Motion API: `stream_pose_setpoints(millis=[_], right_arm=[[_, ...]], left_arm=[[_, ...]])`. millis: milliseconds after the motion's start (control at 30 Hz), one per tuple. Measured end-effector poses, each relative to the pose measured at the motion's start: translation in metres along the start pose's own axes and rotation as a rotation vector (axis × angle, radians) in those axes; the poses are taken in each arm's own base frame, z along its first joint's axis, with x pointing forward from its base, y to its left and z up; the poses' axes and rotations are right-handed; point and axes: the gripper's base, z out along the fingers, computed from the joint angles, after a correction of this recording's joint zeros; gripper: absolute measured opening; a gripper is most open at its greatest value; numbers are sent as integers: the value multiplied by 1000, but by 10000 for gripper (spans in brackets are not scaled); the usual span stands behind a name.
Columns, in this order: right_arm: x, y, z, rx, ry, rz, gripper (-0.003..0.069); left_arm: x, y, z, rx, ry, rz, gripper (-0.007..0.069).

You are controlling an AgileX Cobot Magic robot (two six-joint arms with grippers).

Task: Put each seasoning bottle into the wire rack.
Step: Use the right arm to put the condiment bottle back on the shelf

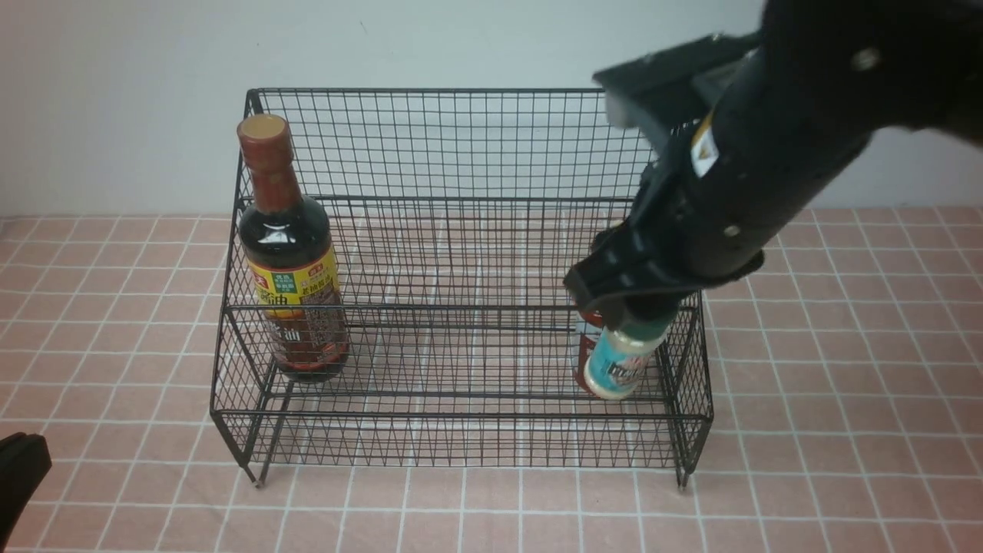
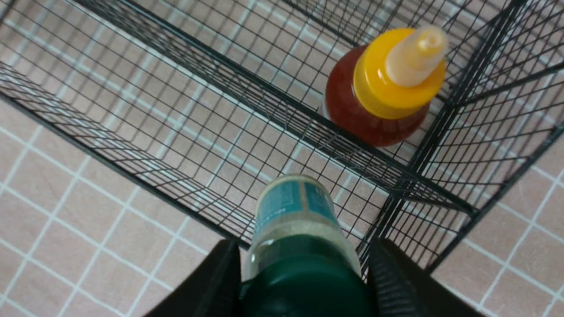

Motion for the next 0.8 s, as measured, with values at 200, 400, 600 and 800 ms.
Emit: stream_pose_setpoints(millis=[200,400,600,800], right_arm=[[-3,1,22,16,50,40,340],[-5,2,37,27,77,80,340],[-5,3,48,33,106,81,340],[-6,3,60,40,132,73,340]], left_arm=[[0,0,0,0,0,0,-7],[0,0,0,0,0,0,-7],[0,0,0,0,0,0,-7],[0,0,0,0,0,0,-7]])
